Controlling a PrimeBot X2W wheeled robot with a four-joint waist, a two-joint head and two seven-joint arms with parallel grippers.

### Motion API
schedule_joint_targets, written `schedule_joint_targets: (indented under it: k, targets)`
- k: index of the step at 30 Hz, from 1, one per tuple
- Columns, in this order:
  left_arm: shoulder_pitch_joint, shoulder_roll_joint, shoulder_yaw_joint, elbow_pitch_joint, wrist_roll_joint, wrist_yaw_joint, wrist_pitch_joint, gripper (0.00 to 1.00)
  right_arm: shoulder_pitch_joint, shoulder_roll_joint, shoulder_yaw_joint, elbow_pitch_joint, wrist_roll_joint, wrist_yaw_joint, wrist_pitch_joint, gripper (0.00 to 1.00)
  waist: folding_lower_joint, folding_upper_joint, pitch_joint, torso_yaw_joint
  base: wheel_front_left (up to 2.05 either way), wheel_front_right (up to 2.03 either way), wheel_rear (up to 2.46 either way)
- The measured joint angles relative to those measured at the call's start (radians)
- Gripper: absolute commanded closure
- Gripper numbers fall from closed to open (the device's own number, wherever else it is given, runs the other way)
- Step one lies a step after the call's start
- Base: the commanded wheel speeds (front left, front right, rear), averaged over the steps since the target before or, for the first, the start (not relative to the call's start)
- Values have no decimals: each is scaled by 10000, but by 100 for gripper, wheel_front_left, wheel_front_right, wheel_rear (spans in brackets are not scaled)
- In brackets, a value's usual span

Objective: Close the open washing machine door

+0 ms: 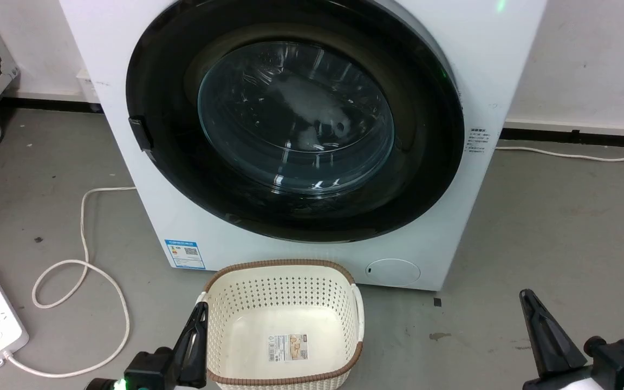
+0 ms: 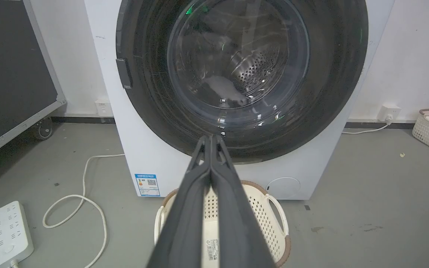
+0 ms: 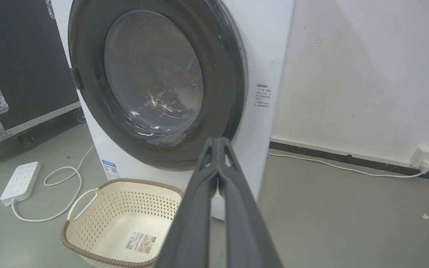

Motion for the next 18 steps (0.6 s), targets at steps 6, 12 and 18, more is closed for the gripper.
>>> schedule_joint_targets:
  k: [6, 12, 18]
  targets:
    - [-11, -6, 42, -36, 71, 0, 100, 100, -31, 33, 2, -2, -69, 0, 105, 100, 0, 0, 22, 26, 0, 0, 0]
    - [-25, -15, 105, -84, 98, 2, 263, 100, -44, 75, 10, -4, -148, -2, 259, 100, 0, 0, 44, 52, 0, 0, 0]
    - [-49, -27, 186, -132, 167, 2, 364, 100, -99, 105, 12, -12, -167, 0, 359, 100, 0, 0, 66, 77, 0, 0, 0]
